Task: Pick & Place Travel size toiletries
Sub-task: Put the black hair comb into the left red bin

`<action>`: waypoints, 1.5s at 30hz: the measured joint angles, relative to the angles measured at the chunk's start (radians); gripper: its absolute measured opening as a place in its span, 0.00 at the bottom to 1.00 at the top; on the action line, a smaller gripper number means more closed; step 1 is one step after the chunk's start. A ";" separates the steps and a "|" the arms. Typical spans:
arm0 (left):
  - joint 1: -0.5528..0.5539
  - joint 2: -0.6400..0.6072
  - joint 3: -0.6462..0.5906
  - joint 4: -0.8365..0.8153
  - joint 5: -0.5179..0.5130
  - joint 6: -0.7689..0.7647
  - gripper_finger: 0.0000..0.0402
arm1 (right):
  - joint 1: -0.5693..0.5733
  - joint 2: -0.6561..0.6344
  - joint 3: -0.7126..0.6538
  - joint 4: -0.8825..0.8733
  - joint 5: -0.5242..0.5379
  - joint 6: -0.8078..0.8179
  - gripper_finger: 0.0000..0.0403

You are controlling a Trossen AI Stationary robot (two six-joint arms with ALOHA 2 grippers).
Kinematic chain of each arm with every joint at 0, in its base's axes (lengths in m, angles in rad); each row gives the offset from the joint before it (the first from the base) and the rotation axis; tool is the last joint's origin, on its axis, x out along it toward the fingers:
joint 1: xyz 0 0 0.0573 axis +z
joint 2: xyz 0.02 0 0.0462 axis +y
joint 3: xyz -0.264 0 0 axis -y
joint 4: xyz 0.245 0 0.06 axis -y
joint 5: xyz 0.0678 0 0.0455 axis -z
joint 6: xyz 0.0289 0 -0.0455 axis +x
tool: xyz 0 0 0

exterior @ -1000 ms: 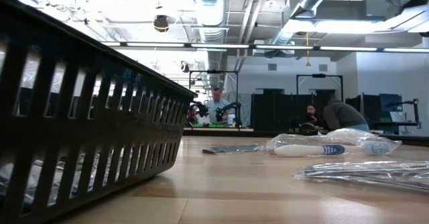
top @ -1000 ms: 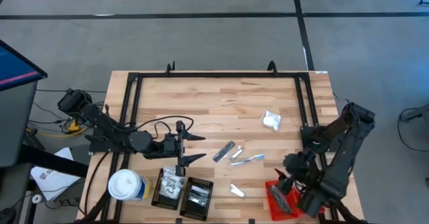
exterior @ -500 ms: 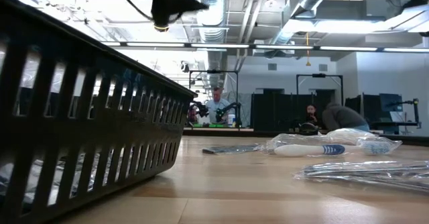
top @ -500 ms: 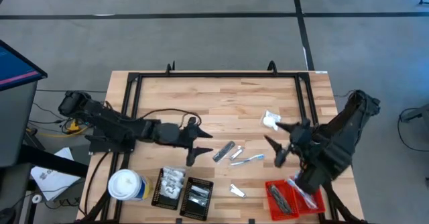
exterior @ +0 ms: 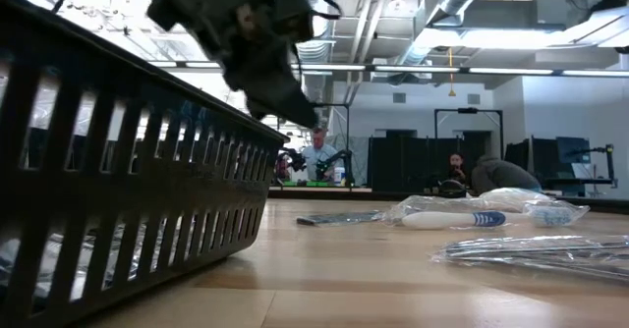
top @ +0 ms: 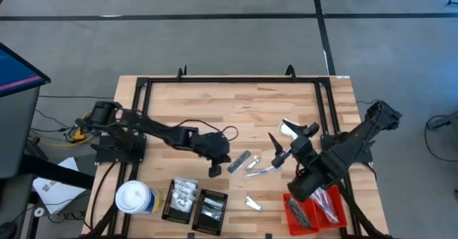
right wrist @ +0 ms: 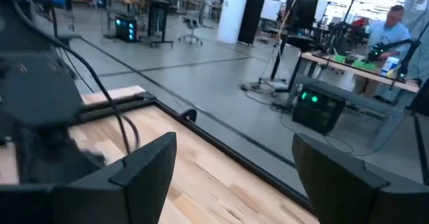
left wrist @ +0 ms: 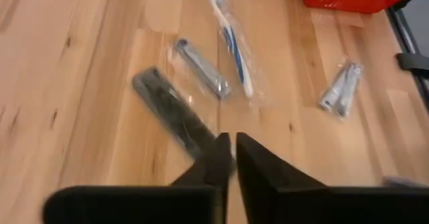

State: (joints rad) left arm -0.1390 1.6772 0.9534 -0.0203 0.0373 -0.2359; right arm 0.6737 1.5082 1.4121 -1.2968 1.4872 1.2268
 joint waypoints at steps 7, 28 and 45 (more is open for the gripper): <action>0.000 0.028 0.041 -0.006 -0.007 0.028 0.02 | 0.027 -0.008 0.002 0.377 -0.073 -0.379 0.72; 0.012 0.139 0.044 -0.026 0.033 0.021 0.00 | -0.251 -0.156 -0.371 1.547 -1.424 -1.223 0.72; 0.017 0.270 0.119 -0.034 0.056 0.041 0.00 | -0.447 -0.318 -0.759 2.066 -1.566 -1.024 0.72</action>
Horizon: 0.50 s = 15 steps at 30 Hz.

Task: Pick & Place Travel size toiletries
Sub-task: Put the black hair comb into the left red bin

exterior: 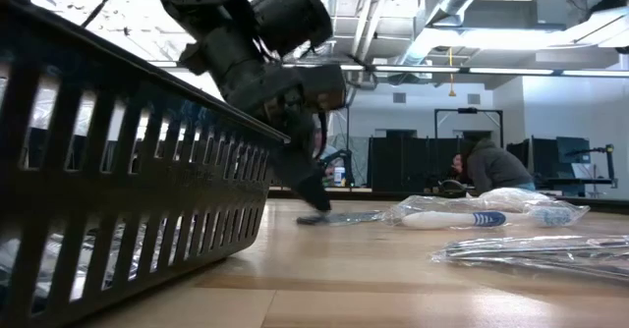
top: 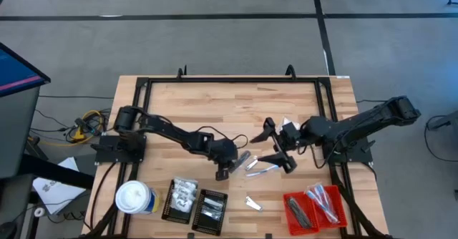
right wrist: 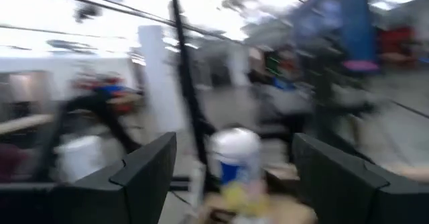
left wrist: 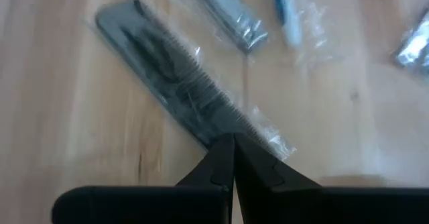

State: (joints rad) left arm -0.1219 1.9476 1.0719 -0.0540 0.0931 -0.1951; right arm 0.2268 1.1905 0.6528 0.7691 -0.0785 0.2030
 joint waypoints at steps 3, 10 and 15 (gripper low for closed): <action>0.000 0.025 0.027 -0.016 -0.043 -0.001 0.00 | -0.009 -0.010 0.003 -0.108 0.125 0.024 0.72; 0.002 0.018 0.033 -0.073 -0.060 -0.003 0.00 | -0.073 0.001 0.136 -0.579 0.166 0.120 0.72; 0.011 0.008 0.031 -0.099 -0.054 0.000 0.00 | -0.077 0.059 0.158 -0.679 0.165 0.123 0.72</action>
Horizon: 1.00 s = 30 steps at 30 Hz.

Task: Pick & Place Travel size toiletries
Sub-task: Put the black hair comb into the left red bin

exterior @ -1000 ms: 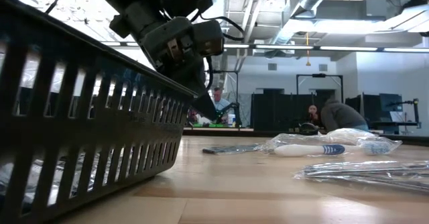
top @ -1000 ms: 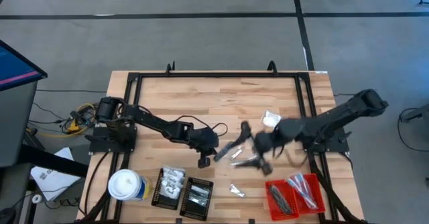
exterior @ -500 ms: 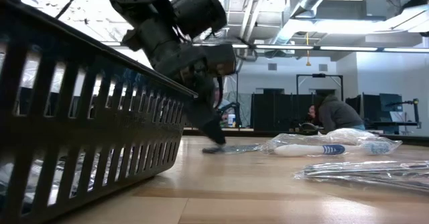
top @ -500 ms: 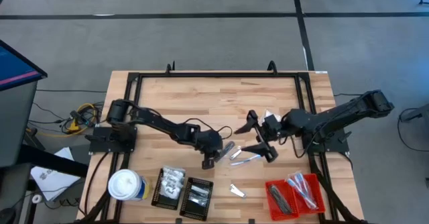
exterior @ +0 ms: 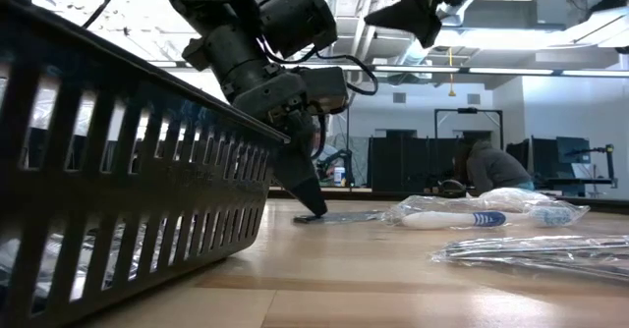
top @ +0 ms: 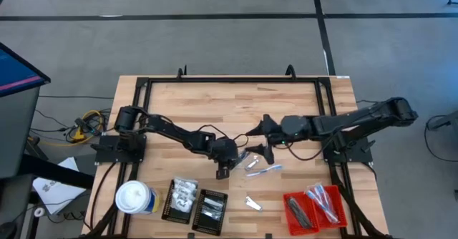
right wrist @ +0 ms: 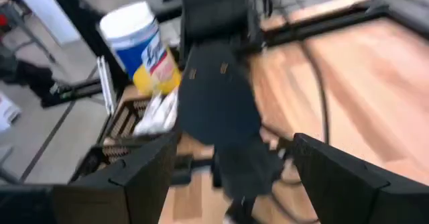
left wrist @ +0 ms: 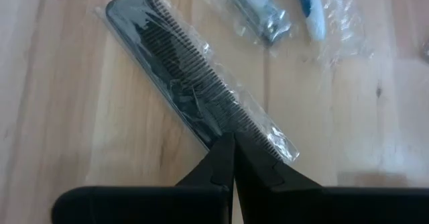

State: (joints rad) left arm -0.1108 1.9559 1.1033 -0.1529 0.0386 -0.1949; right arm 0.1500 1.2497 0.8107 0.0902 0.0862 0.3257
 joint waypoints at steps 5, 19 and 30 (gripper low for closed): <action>-0.031 -0.058 -0.007 -0.038 -0.070 0.005 0.00 | -0.003 0.044 0.001 -0.062 -0.086 -0.012 0.72; -0.015 -0.082 -0.041 -0.062 -0.116 -0.020 0.00 | -0.010 0.156 0.001 -0.100 -0.120 -0.037 0.72; -0.002 -0.084 -0.059 -0.052 -0.122 -0.027 0.00 | -0.032 0.273 0.066 -0.210 -0.116 -0.034 0.72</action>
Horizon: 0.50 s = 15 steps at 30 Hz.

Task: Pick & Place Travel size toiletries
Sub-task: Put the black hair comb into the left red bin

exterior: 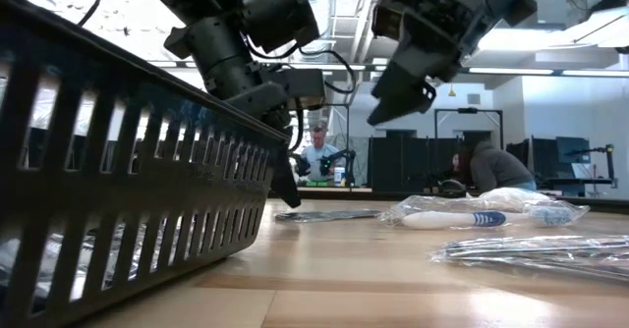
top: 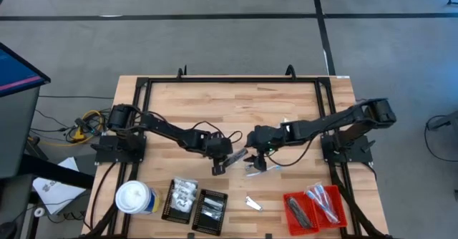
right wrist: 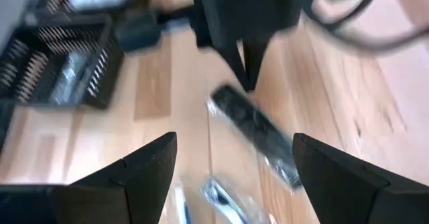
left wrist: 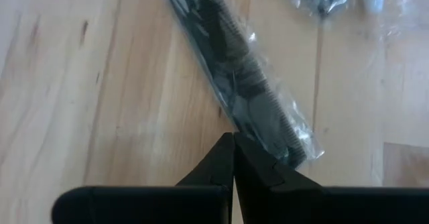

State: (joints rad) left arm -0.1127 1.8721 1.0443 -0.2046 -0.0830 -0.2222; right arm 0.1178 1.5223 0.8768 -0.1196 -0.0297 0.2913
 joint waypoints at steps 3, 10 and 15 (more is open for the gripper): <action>-0.004 -0.007 0.001 0.020 0.016 0.000 0.00 | 0.000 0.032 0.023 -0.022 0.000 -0.003 0.72; -0.003 0.001 0.000 0.017 0.055 -0.002 0.00 | 0.000 0.089 0.068 -0.071 0.000 -0.014 0.72; -0.004 0.001 0.000 0.020 0.063 -0.003 0.00 | 0.000 0.121 0.072 -0.080 0.000 -0.014 0.72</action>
State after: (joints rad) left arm -0.1165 1.8729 1.0447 -0.1849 -0.0200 -0.2249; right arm 0.1173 1.6429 0.9489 -0.1991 -0.0296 0.2776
